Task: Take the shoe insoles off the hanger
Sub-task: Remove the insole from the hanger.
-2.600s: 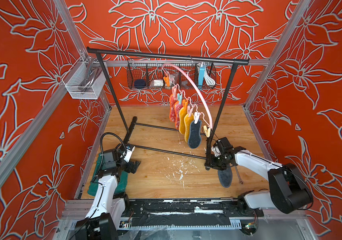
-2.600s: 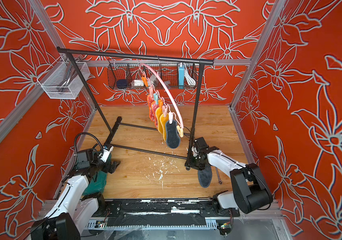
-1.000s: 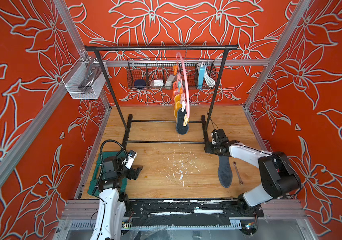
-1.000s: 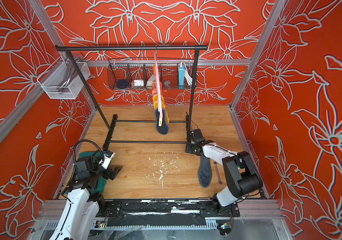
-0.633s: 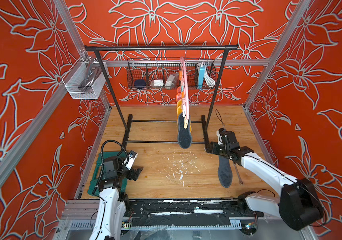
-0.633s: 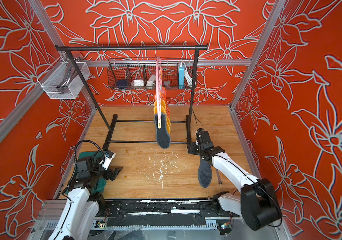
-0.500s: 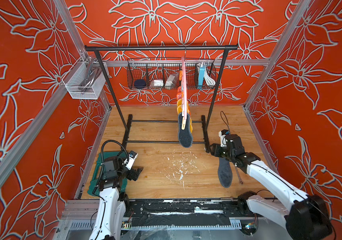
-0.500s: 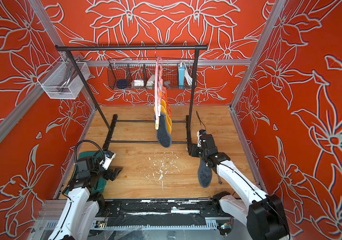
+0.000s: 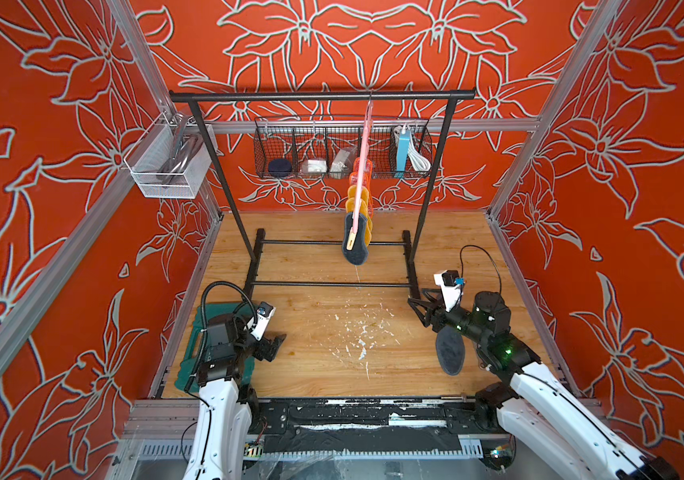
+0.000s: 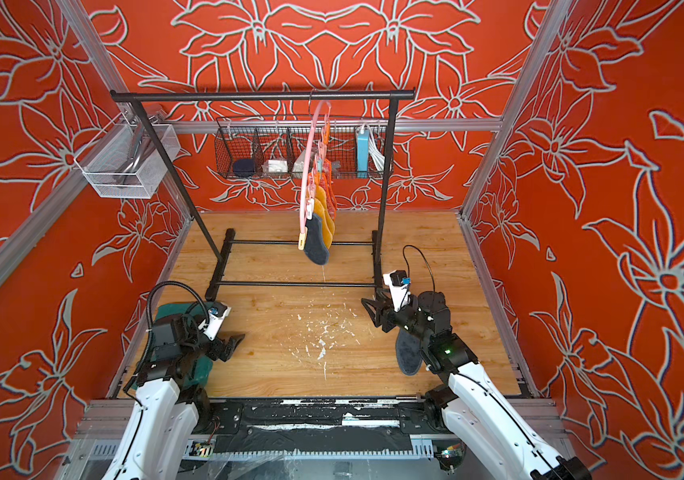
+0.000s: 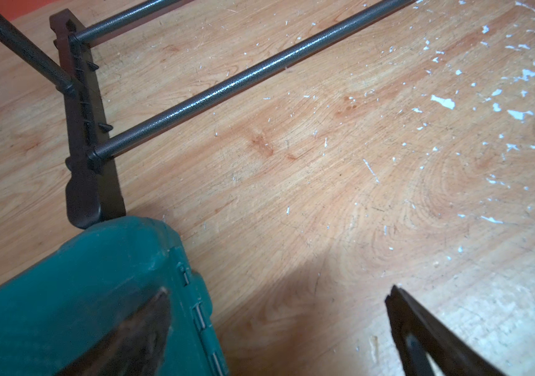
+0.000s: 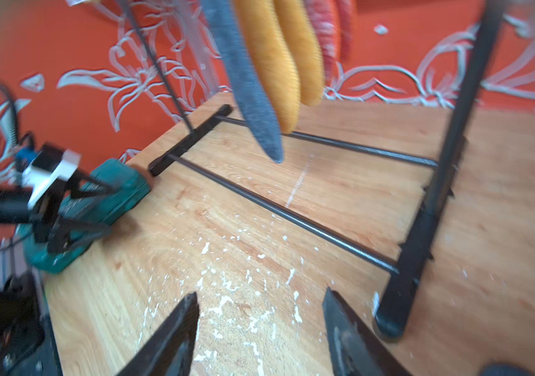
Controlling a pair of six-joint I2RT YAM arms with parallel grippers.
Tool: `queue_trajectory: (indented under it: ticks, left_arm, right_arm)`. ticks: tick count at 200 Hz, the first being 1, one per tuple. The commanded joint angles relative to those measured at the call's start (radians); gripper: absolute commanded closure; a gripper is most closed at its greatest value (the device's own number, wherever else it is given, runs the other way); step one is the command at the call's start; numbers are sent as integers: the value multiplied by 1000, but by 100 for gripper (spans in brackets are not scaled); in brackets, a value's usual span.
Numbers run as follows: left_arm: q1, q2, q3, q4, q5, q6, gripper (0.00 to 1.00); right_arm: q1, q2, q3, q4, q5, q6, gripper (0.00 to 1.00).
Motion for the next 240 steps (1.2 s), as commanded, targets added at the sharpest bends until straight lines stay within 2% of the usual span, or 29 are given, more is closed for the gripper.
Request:
queue_trajectory:
  ticks: [1, 32, 95, 176, 240]
  left_arm:
    - [7, -6, -15, 7, 7, 2, 2]
    - [7, 8, -13, 11, 5, 2, 2]
    - [6, -25, -25, 6, 6, 5, 2]
    - [7, -46, -34, 2, 7, 9, 2]
    - [7, -44, -34, 0, 12, 15, 2]
  right_arm:
    - [19, 4, 5, 53, -125, -191, 33]
    - [38, 62, 30, 133, -153, -216, 31]
    - [83, 320, 121, 396, -153, -233, 29]
    - [125, 632, 334, 457, -245, -250, 29]
    - [146, 826, 457, 534, -192, -204, 30]
